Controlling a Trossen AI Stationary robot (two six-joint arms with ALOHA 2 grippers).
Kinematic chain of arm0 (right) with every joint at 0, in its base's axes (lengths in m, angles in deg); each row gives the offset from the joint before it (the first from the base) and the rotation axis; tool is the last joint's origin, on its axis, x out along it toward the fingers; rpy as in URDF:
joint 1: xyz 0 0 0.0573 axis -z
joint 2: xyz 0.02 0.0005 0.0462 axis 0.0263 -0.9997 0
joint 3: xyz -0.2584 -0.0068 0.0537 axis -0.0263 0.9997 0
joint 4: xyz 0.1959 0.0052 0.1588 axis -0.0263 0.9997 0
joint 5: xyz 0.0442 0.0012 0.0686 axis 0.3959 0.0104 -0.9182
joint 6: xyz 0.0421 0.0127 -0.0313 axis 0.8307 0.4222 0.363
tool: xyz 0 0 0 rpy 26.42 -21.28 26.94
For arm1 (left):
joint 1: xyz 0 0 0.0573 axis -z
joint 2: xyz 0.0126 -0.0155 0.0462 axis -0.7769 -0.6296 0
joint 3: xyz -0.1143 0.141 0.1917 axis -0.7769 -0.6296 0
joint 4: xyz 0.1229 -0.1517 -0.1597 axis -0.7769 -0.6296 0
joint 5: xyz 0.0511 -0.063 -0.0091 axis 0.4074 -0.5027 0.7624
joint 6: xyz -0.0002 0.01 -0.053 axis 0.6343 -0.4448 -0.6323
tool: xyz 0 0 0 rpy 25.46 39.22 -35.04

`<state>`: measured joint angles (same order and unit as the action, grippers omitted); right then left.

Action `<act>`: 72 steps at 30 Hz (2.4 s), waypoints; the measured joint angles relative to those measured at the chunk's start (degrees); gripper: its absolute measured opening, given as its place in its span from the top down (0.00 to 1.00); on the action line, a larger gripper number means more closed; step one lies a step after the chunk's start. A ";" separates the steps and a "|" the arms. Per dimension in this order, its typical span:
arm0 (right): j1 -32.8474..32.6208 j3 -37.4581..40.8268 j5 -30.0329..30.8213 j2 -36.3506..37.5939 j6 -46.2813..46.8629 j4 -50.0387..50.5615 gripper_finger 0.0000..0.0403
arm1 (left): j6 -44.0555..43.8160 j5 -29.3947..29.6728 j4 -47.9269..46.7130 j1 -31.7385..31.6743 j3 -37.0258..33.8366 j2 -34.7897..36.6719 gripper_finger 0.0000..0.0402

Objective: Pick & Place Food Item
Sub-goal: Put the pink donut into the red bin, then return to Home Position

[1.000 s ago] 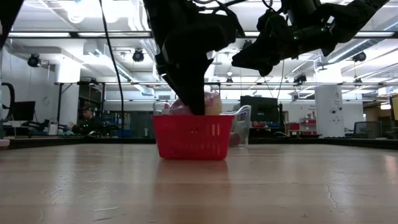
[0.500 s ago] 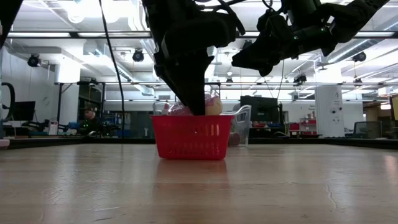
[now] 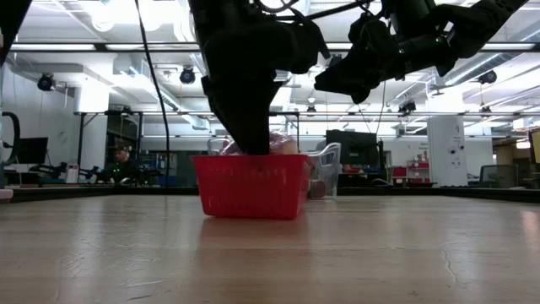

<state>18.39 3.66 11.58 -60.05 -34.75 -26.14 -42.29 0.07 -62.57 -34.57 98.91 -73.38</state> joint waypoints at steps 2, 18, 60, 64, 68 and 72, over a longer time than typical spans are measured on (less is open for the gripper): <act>0.00 0.00 0.00 0.00 -0.01 0.00 0.68 | -0.02 -0.84 -0.07 -0.24 -0.09 0.00 0.74; 0.01 0.00 0.00 0.00 -0.01 0.00 0.68 | -0.39 -1.07 0.95 -0.55 -0.54 0.00 0.70; 0.00 0.00 0.00 0.00 -0.01 0.02 0.68 | -0.37 -1.22 -0.68 -0.60 0.13 2.96 0.50; 0.01 0.00 0.00 0.00 -0.01 0.01 0.68 | -0.37 -1.02 -1.22 -0.60 0.51 3.84 0.50; 0.02 0.00 0.00 0.00 -0.01 0.02 0.68 | -0.20 -1.00 -3.32 -0.60 0.51 4.39 0.50; 0.02 0.00 0.00 0.00 -0.01 0.00 0.68 | -0.25 0.09 -3.80 -0.44 0.51 6.03 0.50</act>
<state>18.41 3.66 11.58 -60.05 -34.76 -26.14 -42.54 0.16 -66.38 -35.01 99.42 -67.35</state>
